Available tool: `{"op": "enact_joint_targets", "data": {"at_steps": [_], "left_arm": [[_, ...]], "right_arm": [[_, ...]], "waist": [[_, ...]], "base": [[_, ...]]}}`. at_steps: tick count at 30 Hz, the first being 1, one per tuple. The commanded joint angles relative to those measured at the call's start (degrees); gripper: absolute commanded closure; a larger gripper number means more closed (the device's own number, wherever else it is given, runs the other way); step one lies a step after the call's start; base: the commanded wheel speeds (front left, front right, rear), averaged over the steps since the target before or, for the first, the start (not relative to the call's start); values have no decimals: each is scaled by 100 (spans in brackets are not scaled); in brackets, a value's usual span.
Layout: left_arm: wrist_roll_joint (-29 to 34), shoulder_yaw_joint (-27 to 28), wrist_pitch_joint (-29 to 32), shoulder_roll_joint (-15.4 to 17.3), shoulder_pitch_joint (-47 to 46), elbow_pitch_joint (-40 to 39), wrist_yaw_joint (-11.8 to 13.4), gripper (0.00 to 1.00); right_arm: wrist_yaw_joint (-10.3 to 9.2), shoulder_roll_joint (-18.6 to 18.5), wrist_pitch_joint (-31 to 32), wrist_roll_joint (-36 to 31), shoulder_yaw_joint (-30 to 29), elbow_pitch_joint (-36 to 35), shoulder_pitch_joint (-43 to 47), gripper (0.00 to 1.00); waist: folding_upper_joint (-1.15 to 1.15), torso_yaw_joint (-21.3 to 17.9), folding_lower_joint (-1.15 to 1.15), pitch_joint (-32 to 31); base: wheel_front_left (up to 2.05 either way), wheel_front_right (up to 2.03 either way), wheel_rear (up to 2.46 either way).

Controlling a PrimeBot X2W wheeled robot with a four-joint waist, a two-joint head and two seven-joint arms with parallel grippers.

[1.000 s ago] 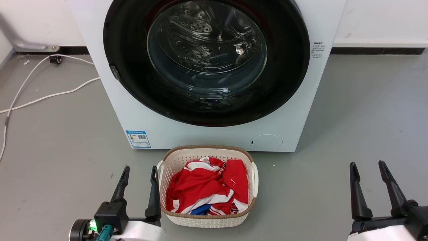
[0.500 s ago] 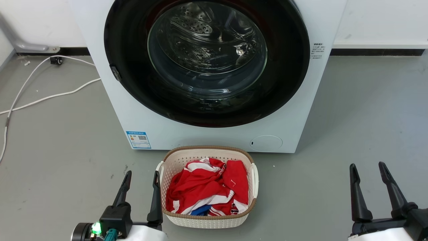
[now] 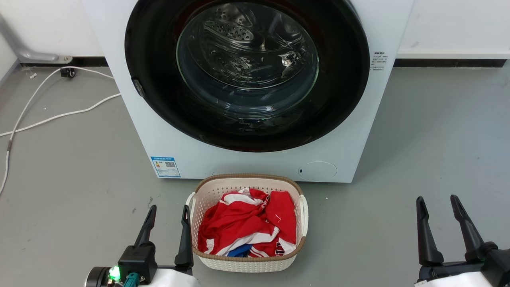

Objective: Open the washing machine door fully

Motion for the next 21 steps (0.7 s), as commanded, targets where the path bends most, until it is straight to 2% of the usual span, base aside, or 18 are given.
{"op": "enact_joint_targets", "data": {"at_steps": [1, 2, 3, 4, 7, 9, 12, 16, 19, 21], "left_arm": [[-16, 12, -30, 3, 40, 3, 14, 0], [-18, 13, -30, 3, 42, 10, 15, 0], [-19, 9, -30, 3, 40, 15, 16, 0], [-21, 7, -30, 3, 36, 19, 17, 0], [-26, 8, -29, 3, 24, 28, 25, 0], [-24, 12, -29, 3, 22, 31, 30, 0], [-27, 20, -30, 2, 37, 32, 31, 0], [-37, 24, -29, 2, 54, 36, 23, 0], [-42, 14, -29, 2, 56, 40, 10, 0], [-53, 9, -29, 2, 51, 51, 3, 0]], "right_arm": [[-2, 7, -12, 53, 9, 24, 68, 0], [-2, 7, -12, 57, 15, 35, 69, 10], [-2, 7, -12, 76, 24, 53, 72, 79], [-1, 7, -12, 87, 49, 75, 75, 100], [-2, 6, -12, 275, 6, 122, 64, 100], [-2, 7, -12, 734, -52, 176, 44, 100], [-1, 8, -12, 1897, -105, 350, -9, 100], [-1, 8, -11, 4000, -97, 615, -142, 100], [-1, 12, -12, 5641, 215, 704, -160, 100], [-1, 5, -12, 6392, 469, 641, -150, 100]], "waist": [[0, -2, 0, 1], [0, -3, 0, 1], [0, -2, 0, 1], [0, -1, 0, 1], [0, 1, 0, 2], [0, 2, 0, 0], [0, -1, 0, -6], [0, -7, 0, -13], [0, -6, 0, -21], [0, -1, 0, -22]], "base": [[0, 0, 0], [0, 0, 0], [0, 0, 0], [0, 0, 0], [0, 0, 0], [0, 0, 0], [0, 0, 0], [0, 0, 0], [0, 0, 0], [0, 0, 0]]}}
